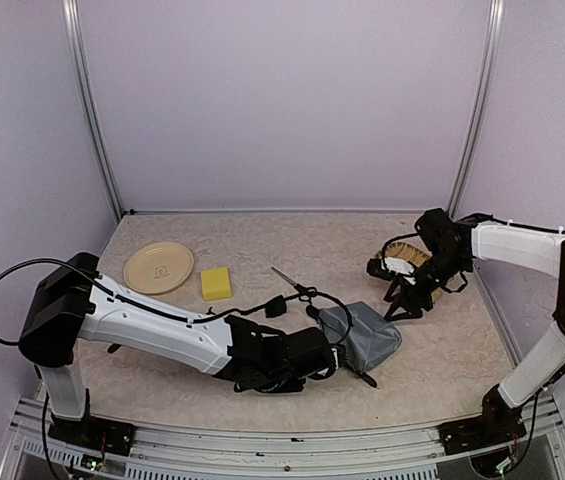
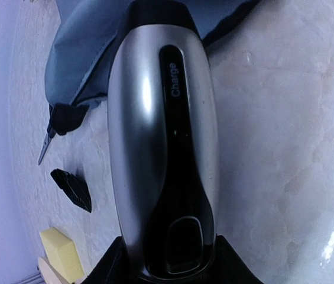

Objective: Sort the hair-cutting tools
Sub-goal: Move the kit bag to the center of the board, then pick up the kit bag at the center of the board.

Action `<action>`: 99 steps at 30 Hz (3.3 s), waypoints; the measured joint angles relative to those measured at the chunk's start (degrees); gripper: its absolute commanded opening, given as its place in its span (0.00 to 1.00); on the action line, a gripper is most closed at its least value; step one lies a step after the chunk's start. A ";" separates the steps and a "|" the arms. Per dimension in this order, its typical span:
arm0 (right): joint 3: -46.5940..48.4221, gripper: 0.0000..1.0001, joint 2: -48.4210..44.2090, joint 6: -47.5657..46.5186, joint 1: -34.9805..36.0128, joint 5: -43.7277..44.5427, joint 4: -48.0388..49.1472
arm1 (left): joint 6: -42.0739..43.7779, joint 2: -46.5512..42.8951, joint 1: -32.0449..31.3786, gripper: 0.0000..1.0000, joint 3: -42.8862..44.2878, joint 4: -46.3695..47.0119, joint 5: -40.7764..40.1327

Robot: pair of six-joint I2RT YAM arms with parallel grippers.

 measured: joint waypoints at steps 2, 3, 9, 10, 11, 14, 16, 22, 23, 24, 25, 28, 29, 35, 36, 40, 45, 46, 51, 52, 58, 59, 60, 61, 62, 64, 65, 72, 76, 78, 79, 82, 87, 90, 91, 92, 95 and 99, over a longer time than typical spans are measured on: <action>3.26 0.58 3.78 1.57 -0.98 0.04 1.18 | -1.29 -1.70 -0.02 0.03 -2.19 -1.03 -0.04; 4.59 0.57 5.31 2.25 -1.25 0.11 1.79 | -2.08 -2.51 -0.02 0.04 -2.99 -1.86 -0.09; 10.75 0.56 12.17 5.07 -1.55 -0.26 1.79 | -6.84 -6.82 -0.39 0.04 -6.21 -5.62 -1.07; 12.59 0.58 14.01 5.42 -1.55 -1.01 0.94 | -7.76 -7.58 -0.66 0.04 -6.80 -6.21 -1.14; 14.53 0.60 16.09 5.55 -1.55 -2.19 -0.11 | -8.39 -8.07 -0.87 0.04 -7.13 -6.62 -1.14; 19.21 0.62 21.88 5.38 -1.55 -6.64 -4.02 | -10.93 -9.70 -1.81 0.04 -8.26 -7.91 -1.18; 21.18 0.64 25.27 5.46 -1.27 -8.85 -6.99 | -12.15 -10.40 -2.38 0.04 -8.74 -8.59 -1.31; 21.33 0.64 28.04 5.90 1.81 -9.53 -10.82 | -15.30 -11.72 -3.69 0.05 -10.23 -10.49 -1.55; 21.33 0.64 28.04 5.79 3.08 -9.64 -11.04 | -15.74 -11.80 -3.85 0.05 -10.34 -10.88 -1.55; 21.33 0.64 28.04 5.55 4.52 -9.70 -11.28 | -16.02 -11.85 -3.96 0.05 -10.49 -11.06 -1.57; 21.31 0.64 28.04 5.14 6.21 -9.75 -11.45 | -16.33 -11.91 -4.07 0.05 -10.64 -11.21 -1.57; 21.33 0.65 28.11 3.52 11.19 -10.14 -12.17 | -17.20 -11.96 -4.50 0.05 -10.99 -11.89 -1.60; 21.46 0.65 28.28 2.86 12.94 -10.29 -12.63 | -17.40 -11.96 -4.79 0.05 -11.06 -12.15 -1.57; 26.10 0.79 30.80 -0.57 18.82 -11.76 -15.41 | -18.99 -12.26 -7.30 0.05 -11.13 -12.72 -1.05; 26.86 0.84 30.80 -0.72 18.82 -11.98 -15.54 | -19.26 -12.35 -7.91 0.05 -11.13 -12.81 -0.92; 25.70 0.85 26.82 0.68 17.88 -10.73 -13.20 | -20.35 -12.55 -10.58 0.05 -11.10 -13.35 -0.76; 15.65 0.76 9.11 6.14 16.65 -5.31 -7.85 | -21.79 -12.55 -13.11 0.05 -11.08 -13.77 -0.22; 13.77 0.72 5.49 7.06 16.68 -4.61 -6.97 | -22.03 -12.55 -13.42 0.05 -11.08 -13.73 0.11; 4.11 0.61 -7.52 9.73 20.35 -2.60 -4.15 | -23.54 -12.55 -13.84 0.05 -11.15 -13.53 0.66; 2.36 0.59 -8.74 10.08 21.55 -2.08 -3.98 | -24.00 -12.59 -13.84 0.04 -11.39 -13.18 0.66; -0.57 0.54 -7.23 14.82 28.65 6.60 -3.15 | -28.50 -14.25 -13.75 0.04 -16.17 -11.74 -1.27; -0.31 0.54 -6.54 15.78 29.18 7.78 -3.04 | -29.14 -14.91 -13.60 0.04 -17.07 -11.50 -1.68; 0.48 0.56 -5.33 17.00 30.16 9.11 -3.28 | -29.94 -15.96 -13.35 0.04 -18.23 -11.02 -2.16; 1.40 0.57 -4.20 18.03 30.88 10.21 -3.28 | -30.64 -17.18 -12.94 0.04 -19.21 -10.75 -2.45; 2.40 0.58 -3.10 18.95 31.67 11.19 -3.23 | -31.50 -18.69 -12.20 0.04 -20.09 -10.54 -2.60; 3.76 0.59 -1.68 20.35 33.73 12.79 -2.86 | -32.72 -21.14 -10.91 0.04 -20.87 -10.12 -2.86; 4.35 0.59 -0.98 20.94 35.19 13.92 -2.60 | -33.29 -22.38 -10.21 0.04 -21.11 -9.70 -3.08; 6.93 0.58 5.46 23.76 42.49 20.96 -2.32 | -36.06 -27.10 -6.54 0.04 -21.86 -7.87 -3.67; 7.67 0.54 7.26 24.57 44.35 24.96 -2.32 | -36.74 -28.68 -4.52 0.05 -22.53 -7.67 -3.72; 8.13 0.54 7.67 24.98 44.89 26.58 -2.47 | -36.89 -29.62 -3.54 0.05 -22.73 -7.65 -3.82; 8.44 0.54 7.98 25.18 45.00 26.91 -2.49 | -36.96 -30.05 -3.19 0.05 -22.82 -7.63 -3.91; 9.31 0.52 9.16 25.49 45.70 27.85 -2.60 | -37.57 -31.56 -2.08 0.05 -23.06 -7.67 -4.24; 9.35 0.27 11.17 25.42 47.76 29.83 -3.10 | -38.38 -34.01 -0.74 0.06 -23.28 -7.69 -5.09; 9.73 0.12 12.11 25.66 48.06 30.97 -4.31 | -39.06 -35.15 -0.57 0.06 -23.28 -7.98 -5.90; 10.01 0.07 12.33 25.59 48.09 31.36 -4.66 | -39.36 -35.36 -0.50 0.05 -23.28 -8.24 -6.19; 10.29 0.03 12.46 25.18 48.06 31.71 -4.92 | -39.60 -35.52 -0.48 0.06 -23.28 -8.48 -6.45; 11.43 0.00 12.46 25.00 48.06 33.51 -5.95 | -40.06 -36.04 -0.55 0.05 -23.17 -9.73 -7.21; 13.66 0.00 12.44 23.89 46.07 31.19 -7.45 | -40.13 -37.24 -3.48 0.04 -21.77 -11.87 -9.90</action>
